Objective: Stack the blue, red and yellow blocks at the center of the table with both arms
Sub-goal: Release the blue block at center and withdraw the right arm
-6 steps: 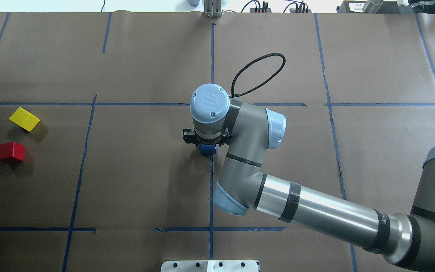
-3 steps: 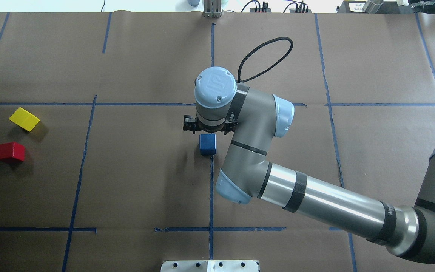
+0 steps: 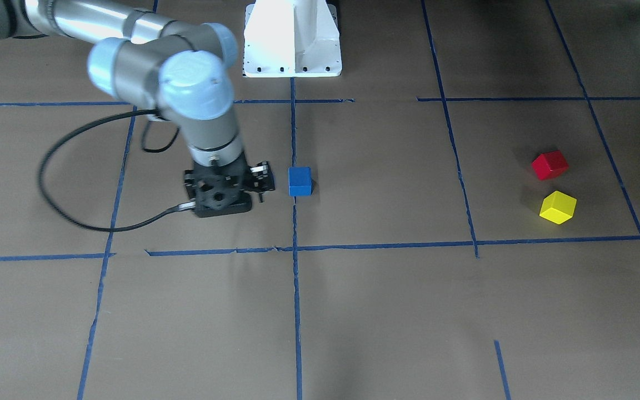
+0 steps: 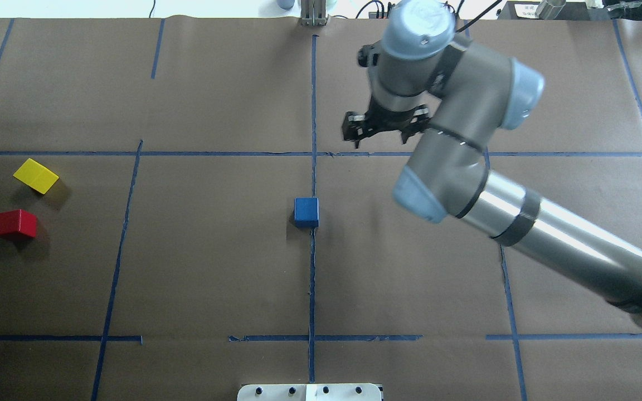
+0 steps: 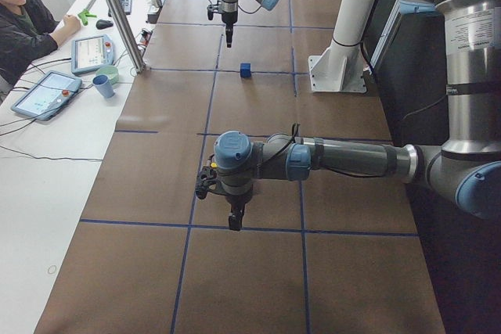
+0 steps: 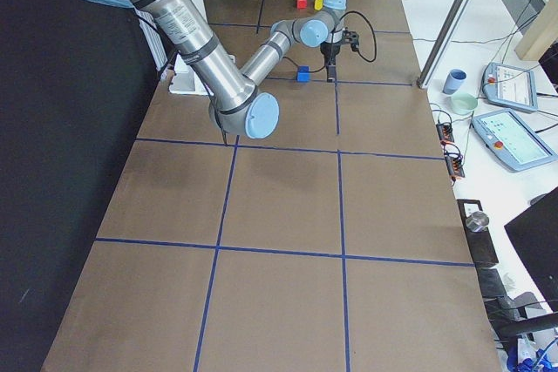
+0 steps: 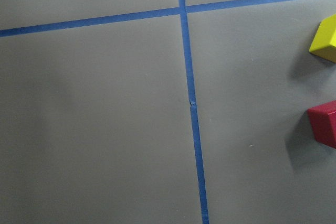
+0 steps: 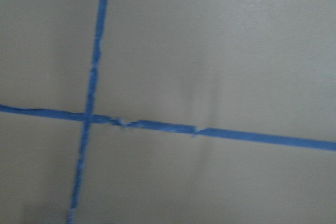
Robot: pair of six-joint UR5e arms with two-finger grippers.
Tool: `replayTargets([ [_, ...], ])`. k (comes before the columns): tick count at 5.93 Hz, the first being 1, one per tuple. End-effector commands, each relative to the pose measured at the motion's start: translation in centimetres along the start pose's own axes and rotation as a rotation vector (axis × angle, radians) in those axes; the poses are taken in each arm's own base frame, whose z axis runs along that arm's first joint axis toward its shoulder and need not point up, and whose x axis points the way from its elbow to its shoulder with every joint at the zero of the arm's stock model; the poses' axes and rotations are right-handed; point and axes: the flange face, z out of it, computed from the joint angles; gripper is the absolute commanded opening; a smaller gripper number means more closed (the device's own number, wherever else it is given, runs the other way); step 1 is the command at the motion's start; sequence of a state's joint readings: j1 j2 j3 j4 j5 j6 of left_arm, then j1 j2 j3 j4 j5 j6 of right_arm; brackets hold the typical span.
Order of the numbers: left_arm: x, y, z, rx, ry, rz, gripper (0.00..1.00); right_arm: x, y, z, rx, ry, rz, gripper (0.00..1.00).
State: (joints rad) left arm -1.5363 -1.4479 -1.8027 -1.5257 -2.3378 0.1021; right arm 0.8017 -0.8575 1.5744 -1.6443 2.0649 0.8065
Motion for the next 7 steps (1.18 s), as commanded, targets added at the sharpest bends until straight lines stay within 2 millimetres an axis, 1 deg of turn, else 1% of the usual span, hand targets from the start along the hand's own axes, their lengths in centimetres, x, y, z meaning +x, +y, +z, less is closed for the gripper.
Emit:
replayTargets([
  [1,1.8,-3.0,-1.4,0.053,0.060,0.051,1.00,21.4,-2.0,-3.4,-0.027,0.010,-0.211,1.00],
  [2,2.6,-3.1,-2.0,0.066,0.061,0.077,1.00,32.3,-0.6,-4.4,-0.040,0.036,-0.314,1.00],
  [3,4.3,-3.6,-1.5,0.082,0.065,0.130,1.00,41.9,2.5,-5.5,-0.051,0.043,-0.370,1.00],
  [4,5.9,-3.6,0.2,0.051,0.077,0.128,1.00,51.5,7.8,-6.6,-0.057,0.025,-0.391,1.00],
  [5,8.0,-2.8,1.1,0.058,0.089,0.059,1.00,58.0,13.9,-6.3,-0.077,0.033,-0.338,1.00],
  [6,11.2,-1.4,3.7,0.094,0.127,-0.011,1.00,59.7,17.3,-5.9,-0.094,0.036,-0.282,1.00],
  [7,14.1,-0.3,6.6,0.132,0.141,-0.100,1.00,59.7,17.4,-5.8,-0.095,0.037,-0.254,1.00],
])
